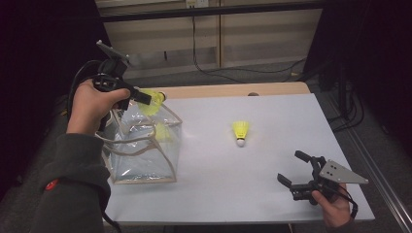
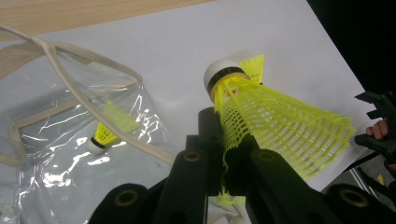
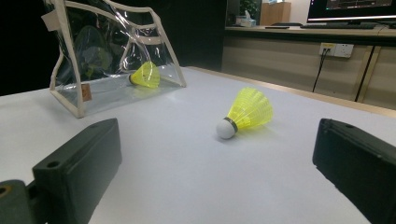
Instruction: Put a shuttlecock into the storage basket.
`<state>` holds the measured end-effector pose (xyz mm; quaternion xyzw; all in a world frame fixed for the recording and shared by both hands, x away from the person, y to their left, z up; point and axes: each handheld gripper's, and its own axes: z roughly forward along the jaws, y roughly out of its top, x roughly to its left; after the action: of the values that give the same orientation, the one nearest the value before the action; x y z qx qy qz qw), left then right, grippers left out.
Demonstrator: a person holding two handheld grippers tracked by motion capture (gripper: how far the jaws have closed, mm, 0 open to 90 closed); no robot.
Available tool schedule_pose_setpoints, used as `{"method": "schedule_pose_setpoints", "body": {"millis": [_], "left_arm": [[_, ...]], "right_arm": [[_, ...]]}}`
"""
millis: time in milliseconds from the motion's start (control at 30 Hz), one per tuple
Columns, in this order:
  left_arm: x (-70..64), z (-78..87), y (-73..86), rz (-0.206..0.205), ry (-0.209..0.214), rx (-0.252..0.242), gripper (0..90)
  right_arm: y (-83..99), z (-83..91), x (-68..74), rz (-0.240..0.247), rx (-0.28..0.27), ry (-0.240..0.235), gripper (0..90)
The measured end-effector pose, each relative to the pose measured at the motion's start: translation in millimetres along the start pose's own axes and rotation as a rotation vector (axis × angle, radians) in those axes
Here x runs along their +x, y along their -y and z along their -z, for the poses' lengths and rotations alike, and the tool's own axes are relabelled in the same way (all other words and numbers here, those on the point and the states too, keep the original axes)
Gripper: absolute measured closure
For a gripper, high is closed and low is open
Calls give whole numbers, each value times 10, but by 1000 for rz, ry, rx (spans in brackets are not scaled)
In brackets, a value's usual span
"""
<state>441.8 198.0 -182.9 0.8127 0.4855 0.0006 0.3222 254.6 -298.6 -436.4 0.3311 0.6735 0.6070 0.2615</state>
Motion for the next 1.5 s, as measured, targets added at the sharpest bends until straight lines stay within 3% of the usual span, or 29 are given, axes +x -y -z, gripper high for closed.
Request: {"method": "schedule_pose_setpoints", "body": {"millis": [833, 1500], "left_arm": [[331, 115, 148, 85, -91, -18, 882], [460, 107, 206, 138, -149, -39, 881]], "right_arm": [[1, -7, 5, -1, 1, 0, 10], [2, -9, 6, -3, 2, -1, 10]]}}
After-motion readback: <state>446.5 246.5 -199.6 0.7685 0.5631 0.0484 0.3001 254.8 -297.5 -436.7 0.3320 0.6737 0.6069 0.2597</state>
